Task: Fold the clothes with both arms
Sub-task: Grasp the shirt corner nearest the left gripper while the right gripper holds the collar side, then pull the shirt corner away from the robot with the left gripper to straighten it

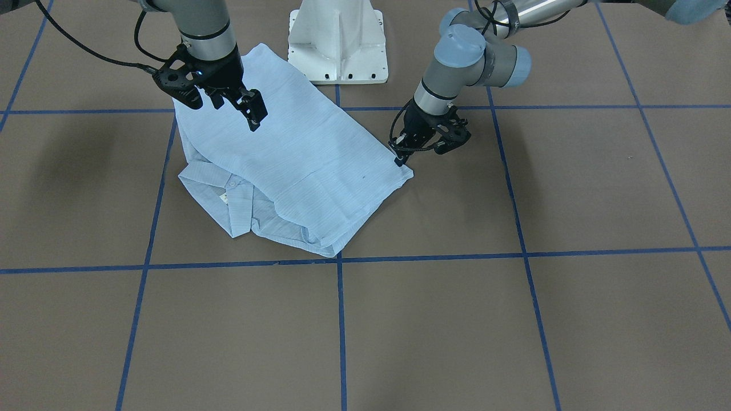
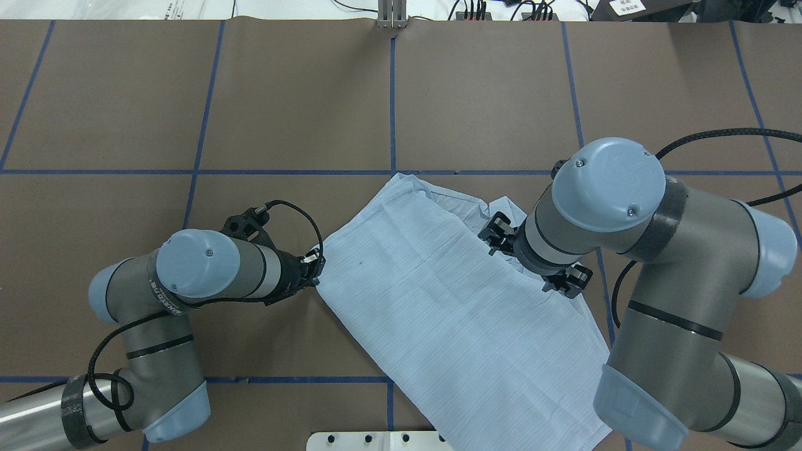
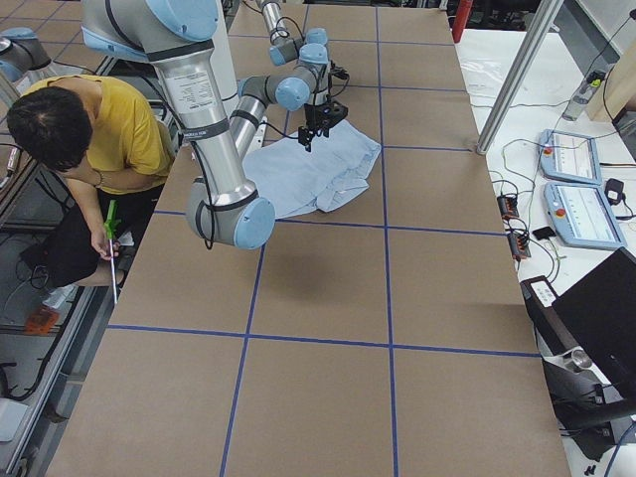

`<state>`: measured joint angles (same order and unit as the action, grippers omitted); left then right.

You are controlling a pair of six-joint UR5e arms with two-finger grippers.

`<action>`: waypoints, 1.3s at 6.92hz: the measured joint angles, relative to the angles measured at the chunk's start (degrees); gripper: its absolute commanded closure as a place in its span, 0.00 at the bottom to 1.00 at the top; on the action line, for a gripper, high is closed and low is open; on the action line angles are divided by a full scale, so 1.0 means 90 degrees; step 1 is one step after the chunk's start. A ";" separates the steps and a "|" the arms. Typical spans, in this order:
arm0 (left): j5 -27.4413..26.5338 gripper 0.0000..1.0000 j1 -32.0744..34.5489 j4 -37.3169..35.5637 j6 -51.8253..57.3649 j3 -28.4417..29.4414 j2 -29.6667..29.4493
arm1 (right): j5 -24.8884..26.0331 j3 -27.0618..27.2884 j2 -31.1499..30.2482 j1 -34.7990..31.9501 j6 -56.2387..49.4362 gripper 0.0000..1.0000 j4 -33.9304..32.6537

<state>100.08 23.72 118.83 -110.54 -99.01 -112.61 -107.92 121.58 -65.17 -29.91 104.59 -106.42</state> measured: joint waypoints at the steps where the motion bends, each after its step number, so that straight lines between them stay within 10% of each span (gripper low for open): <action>1: -0.0051 1.00 0.0063 0.0000 0.0013 0.0028 -0.0013 | 0.0007 -0.0015 0.0002 0.0002 0.0000 0.00 0.0001; 4: -0.0239 1.00 0.0772 0.0046 0.0469 0.0393 -0.0273 | 0.0211 -0.0126 0.0008 0.0003 -0.0013 0.00 0.0016; 7: -0.0457 1.00 0.1971 0.1369 0.0909 0.3212 -0.1909 | 0.0269 -0.0185 0.0011 0.0001 -0.0010 0.00 0.0020; 8: -0.0541 0.47 0.2246 0.1758 0.1054 0.4163 -0.2458 | 0.0269 -0.0205 0.0015 0.0000 -0.0010 0.00 0.0027; 9: -0.0607 0.35 0.2368 0.1907 0.1287 0.4563 -0.2702 | 0.0266 -0.0213 0.0025 0.0004 -0.0006 0.00 0.0037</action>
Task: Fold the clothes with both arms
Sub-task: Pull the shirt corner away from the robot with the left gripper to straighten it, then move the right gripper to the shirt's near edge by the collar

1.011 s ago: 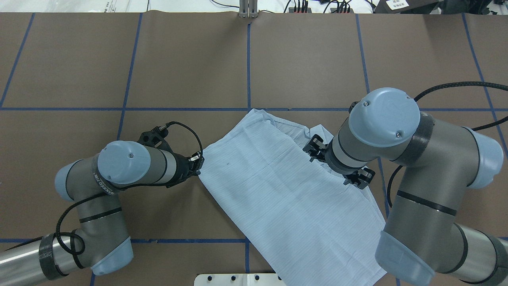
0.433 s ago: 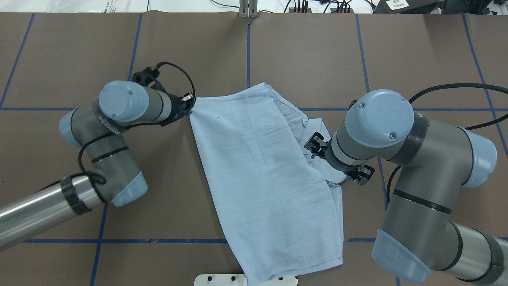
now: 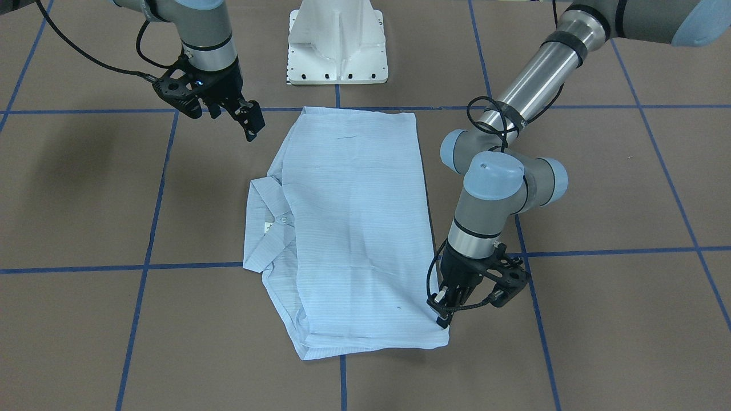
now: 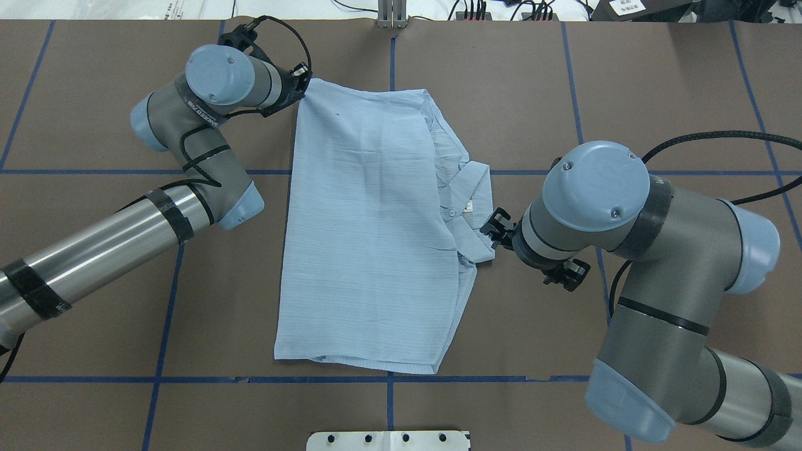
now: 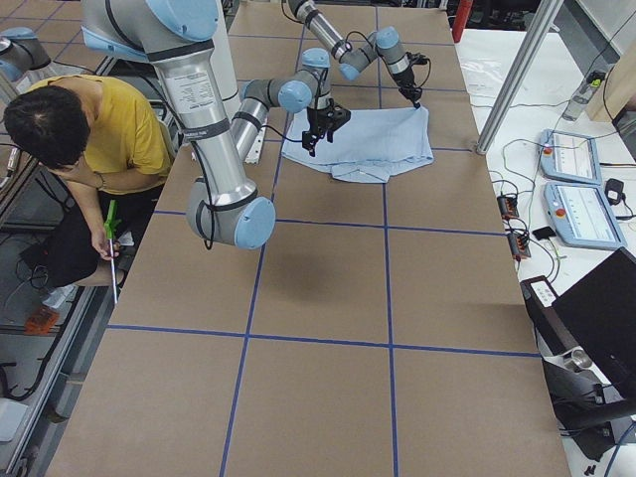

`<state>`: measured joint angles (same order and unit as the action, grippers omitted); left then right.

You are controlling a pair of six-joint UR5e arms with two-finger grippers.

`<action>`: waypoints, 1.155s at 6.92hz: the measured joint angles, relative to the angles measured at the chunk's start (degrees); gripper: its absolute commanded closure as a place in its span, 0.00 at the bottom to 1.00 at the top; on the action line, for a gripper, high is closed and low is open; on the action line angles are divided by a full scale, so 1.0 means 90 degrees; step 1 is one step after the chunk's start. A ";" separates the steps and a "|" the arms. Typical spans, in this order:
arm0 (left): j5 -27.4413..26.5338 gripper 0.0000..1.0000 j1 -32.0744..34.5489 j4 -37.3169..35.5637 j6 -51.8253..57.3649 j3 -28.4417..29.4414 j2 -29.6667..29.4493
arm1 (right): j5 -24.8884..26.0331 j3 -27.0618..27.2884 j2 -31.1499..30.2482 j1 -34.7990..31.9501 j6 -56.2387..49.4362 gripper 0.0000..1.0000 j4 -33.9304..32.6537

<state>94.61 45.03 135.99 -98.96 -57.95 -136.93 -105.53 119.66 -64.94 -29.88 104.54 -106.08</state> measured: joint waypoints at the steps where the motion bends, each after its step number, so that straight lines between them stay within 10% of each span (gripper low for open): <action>1: -0.0022 0.35 0.0046 0.0057 0.0176 0.0122 -0.0081 | 0.0002 -0.0037 0.0015 0.0004 0.0020 0.00 0.0106; 5: 0.0481 0.35 0.0101 0.0061 0.0352 -0.0854 0.0633 | 0.0120 -0.0547 0.0036 0.0411 0.1287 0.00 0.2024; 8: 0.0611 0.35 0.0121 0.0068 0.0365 -0.1308 0.1048 | 0.1903 -0.0692 0.0124 0.1777 0.2904 0.00 0.2603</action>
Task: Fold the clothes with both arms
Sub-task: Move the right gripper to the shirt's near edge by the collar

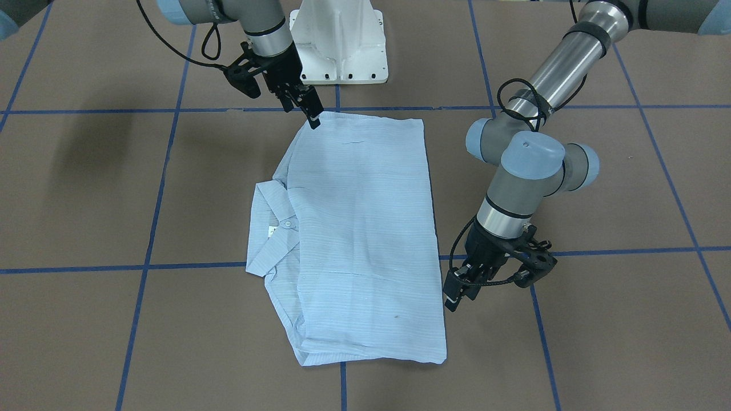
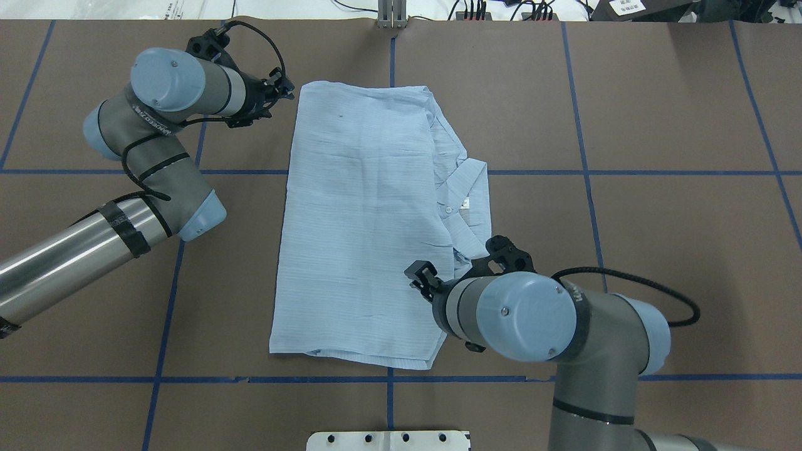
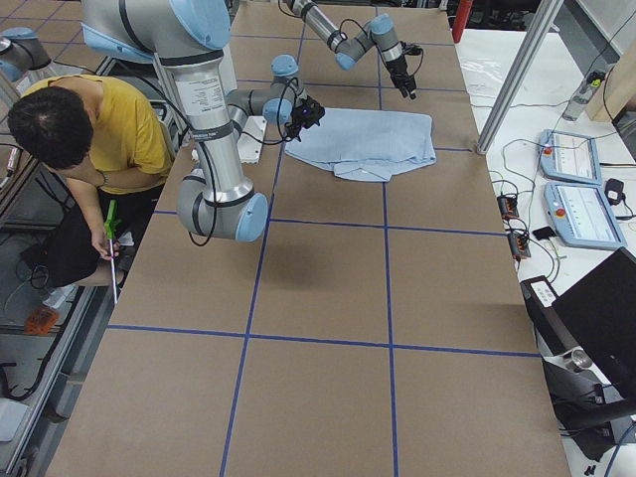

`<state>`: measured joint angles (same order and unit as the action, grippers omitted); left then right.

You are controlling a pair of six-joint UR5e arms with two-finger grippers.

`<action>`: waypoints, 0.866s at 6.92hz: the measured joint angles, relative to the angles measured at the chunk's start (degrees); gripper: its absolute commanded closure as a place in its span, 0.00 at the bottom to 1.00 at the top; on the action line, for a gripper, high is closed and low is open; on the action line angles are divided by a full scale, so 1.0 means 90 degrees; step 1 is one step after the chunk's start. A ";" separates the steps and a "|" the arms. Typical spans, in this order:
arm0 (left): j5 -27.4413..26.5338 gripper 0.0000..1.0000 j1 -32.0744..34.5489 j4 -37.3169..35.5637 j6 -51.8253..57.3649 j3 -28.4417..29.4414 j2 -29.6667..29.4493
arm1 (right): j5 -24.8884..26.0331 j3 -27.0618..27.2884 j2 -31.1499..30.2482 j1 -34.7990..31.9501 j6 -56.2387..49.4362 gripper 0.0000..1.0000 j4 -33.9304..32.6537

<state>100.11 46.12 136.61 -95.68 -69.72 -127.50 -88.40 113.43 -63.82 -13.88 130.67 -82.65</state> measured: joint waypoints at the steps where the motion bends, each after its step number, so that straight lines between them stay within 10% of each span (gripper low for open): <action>1: -0.0013 0.35 0.0001 0.0013 -0.0002 -0.0071 0.0084 | 0.0203 -0.0130 0.0035 0.0228 0.0514 0.00 0.0046; 6: -0.0065 0.35 -0.0004 -0.0003 -0.0017 -0.0265 0.0207 | 0.0310 -0.1052 0.0272 0.0547 0.1421 0.01 0.0559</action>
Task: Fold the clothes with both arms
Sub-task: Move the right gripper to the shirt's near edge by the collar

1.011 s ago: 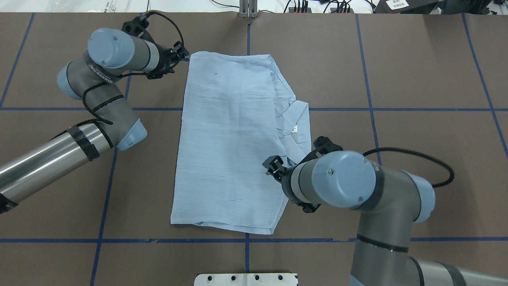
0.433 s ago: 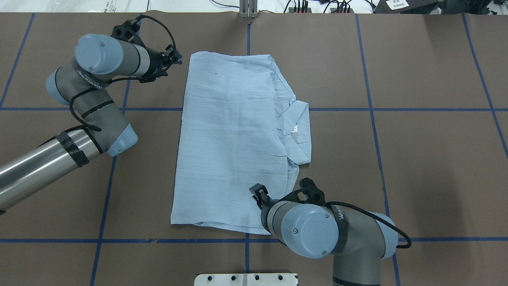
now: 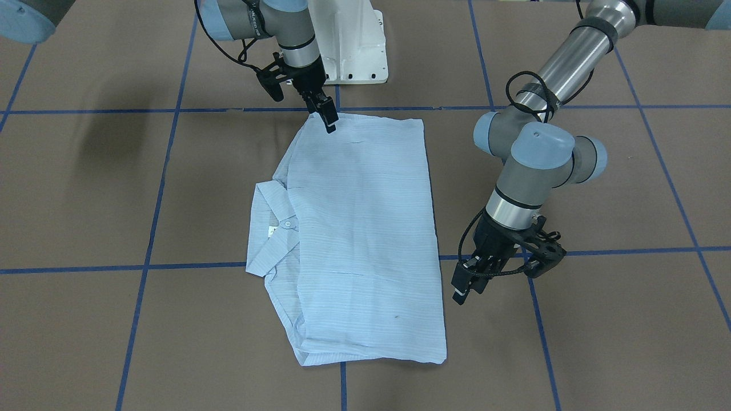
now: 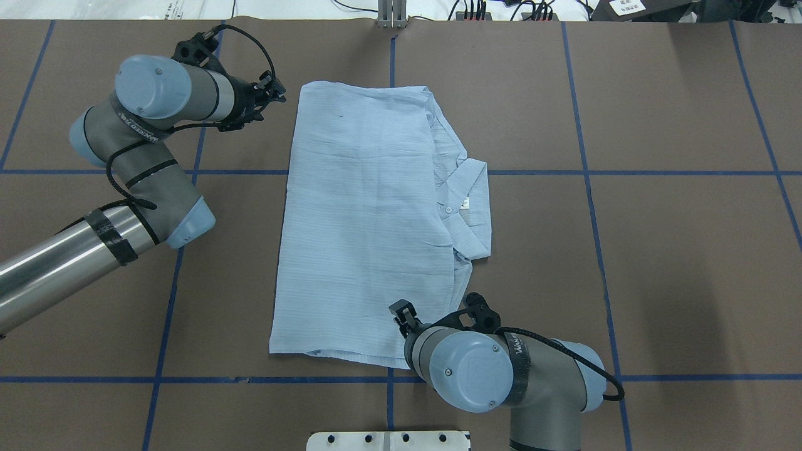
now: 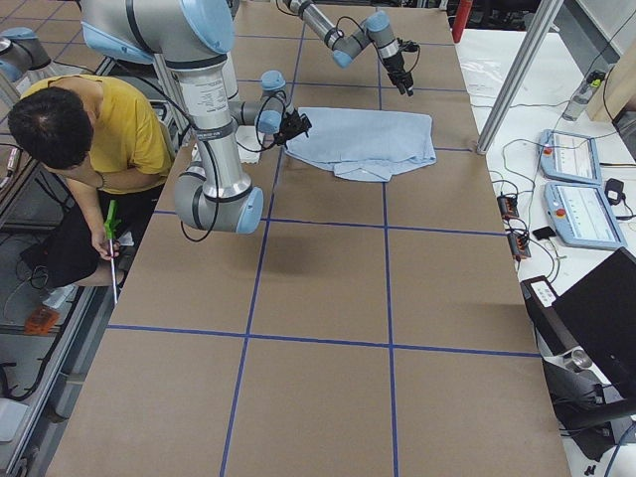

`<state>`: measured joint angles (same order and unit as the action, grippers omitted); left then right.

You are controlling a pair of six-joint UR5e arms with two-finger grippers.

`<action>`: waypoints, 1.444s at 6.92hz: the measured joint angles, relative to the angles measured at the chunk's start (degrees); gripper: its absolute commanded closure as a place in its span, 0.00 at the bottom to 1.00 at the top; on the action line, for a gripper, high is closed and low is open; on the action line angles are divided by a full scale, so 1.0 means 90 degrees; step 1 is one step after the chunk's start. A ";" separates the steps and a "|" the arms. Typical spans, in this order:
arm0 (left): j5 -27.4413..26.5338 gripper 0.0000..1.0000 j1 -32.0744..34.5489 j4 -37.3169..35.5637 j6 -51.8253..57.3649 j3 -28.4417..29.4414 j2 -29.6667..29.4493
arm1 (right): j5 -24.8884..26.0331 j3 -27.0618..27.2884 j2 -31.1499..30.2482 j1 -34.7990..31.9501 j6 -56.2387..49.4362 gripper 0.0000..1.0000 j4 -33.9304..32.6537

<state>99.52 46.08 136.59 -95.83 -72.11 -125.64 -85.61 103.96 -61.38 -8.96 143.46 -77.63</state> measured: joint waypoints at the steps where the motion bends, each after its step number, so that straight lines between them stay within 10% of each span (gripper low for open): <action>1: -0.0002 0.35 0.0000 -0.0001 -0.0004 -0.0002 0.0004 | -0.0005 0.0016 -0.0019 0.0016 0.0009 0.01 -0.0015; 5: -0.0003 0.35 -0.0003 -0.0001 -0.0023 -0.0002 0.0005 | -0.0024 0.0057 -0.0049 0.0139 0.0156 0.06 -0.0340; 10: -0.0013 0.36 -0.0003 0.0000 -0.0007 -0.0003 0.0008 | -0.0005 0.0057 -0.0063 0.0197 0.0348 0.98 -0.0359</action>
<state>99.41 46.05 136.58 -95.89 -72.13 -125.57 -85.65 104.47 -61.95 -7.19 146.60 -80.86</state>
